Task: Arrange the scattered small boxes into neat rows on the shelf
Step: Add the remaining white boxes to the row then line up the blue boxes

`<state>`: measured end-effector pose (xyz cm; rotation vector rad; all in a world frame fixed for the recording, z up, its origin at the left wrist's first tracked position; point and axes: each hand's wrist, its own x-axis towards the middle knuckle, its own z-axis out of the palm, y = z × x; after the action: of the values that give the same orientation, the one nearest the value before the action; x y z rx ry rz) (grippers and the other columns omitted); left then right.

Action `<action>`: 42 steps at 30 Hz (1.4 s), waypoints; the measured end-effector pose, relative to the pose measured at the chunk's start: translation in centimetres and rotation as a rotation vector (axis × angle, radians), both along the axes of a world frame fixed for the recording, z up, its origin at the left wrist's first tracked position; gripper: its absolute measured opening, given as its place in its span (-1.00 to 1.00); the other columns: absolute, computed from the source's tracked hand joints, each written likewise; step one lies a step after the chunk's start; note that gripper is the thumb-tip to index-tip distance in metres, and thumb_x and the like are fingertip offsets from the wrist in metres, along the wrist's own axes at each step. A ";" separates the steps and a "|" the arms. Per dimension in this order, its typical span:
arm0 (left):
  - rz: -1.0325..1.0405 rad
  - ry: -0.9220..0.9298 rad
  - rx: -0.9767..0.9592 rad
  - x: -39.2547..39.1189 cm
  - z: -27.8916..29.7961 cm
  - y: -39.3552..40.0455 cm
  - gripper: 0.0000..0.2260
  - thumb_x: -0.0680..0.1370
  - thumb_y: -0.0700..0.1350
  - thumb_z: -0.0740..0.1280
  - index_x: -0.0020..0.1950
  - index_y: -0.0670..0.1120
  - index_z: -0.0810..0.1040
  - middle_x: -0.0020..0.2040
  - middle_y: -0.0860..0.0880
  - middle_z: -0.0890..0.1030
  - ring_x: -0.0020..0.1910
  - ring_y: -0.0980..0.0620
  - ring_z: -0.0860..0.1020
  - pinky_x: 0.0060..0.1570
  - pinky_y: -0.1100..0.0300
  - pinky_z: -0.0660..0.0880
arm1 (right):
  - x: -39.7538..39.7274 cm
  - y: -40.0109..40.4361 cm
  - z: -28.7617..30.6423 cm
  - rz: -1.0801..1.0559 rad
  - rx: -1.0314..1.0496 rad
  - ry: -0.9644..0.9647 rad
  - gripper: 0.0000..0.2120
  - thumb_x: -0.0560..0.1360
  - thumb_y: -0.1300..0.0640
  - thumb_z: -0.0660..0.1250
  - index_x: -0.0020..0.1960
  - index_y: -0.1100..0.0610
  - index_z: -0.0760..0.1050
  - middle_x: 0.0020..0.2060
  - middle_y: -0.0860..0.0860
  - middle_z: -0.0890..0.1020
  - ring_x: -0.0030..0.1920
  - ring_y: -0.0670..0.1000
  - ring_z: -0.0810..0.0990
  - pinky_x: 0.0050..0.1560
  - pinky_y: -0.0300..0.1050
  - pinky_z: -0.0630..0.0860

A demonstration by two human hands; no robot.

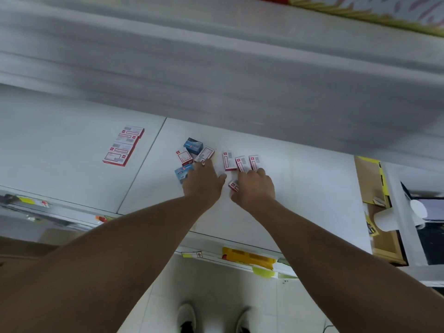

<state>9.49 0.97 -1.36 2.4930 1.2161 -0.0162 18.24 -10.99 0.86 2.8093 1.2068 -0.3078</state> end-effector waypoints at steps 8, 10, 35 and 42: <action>-0.042 0.028 -0.002 -0.5 -0.2 -0.1 -0.50 0.57 0.01 0.47 0.46 -0.07 0.42 0.45 -0.16 0.48 0.41 -0.21 0.49 0.18 -0.19 0.65 | -0.3 -0.7 -0.7 0.049 0.011 -0.058 -0.61 0.60 -0.07 0.35 0.32 0.14 0.55 0.24 0.11 0.61 0.34 0.19 0.43 0.30 0.09 0.44; -0.067 0.015 0.004 -1.2 -0.1 -0.1 -0.54 0.59 -0.02 0.46 0.44 -0.08 0.44 0.43 -0.14 0.49 0.40 -0.17 0.50 0.17 -0.14 0.65 | -0.5 -0.8 -0.6 0.066 0.008 -0.029 -0.62 0.60 -0.01 0.35 0.33 0.17 0.52 0.25 0.13 0.60 0.35 0.19 0.42 0.33 0.08 0.44; -0.187 -0.119 0.080 -16.1 11.3 6.6 -0.53 0.53 -0.09 0.50 0.43 -0.02 0.52 0.26 -0.01 0.54 0.19 -0.01 0.57 0.04 0.05 0.67 | -9.5 2.6 10.2 0.106 0.118 0.104 -0.69 0.57 0.20 0.29 0.30 0.13 0.55 0.17 0.12 0.60 0.17 0.21 0.61 0.10 0.00 0.57; -0.107 -0.084 0.059 -19.9 12.4 6.0 -0.48 0.53 -0.07 0.49 0.49 0.00 0.50 0.28 -0.01 0.54 0.23 -0.05 0.58 0.11 0.02 0.65 | -12.1 4.0 10.8 0.205 0.137 0.177 -0.66 0.56 0.17 0.36 0.33 0.08 0.53 0.15 0.06 0.63 0.11 0.10 0.64 0.09 -0.03 0.59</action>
<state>-10.37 6.95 11.02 2.5792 1.0631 0.0967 6.11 -6.95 11.67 2.7855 1.5963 -0.4851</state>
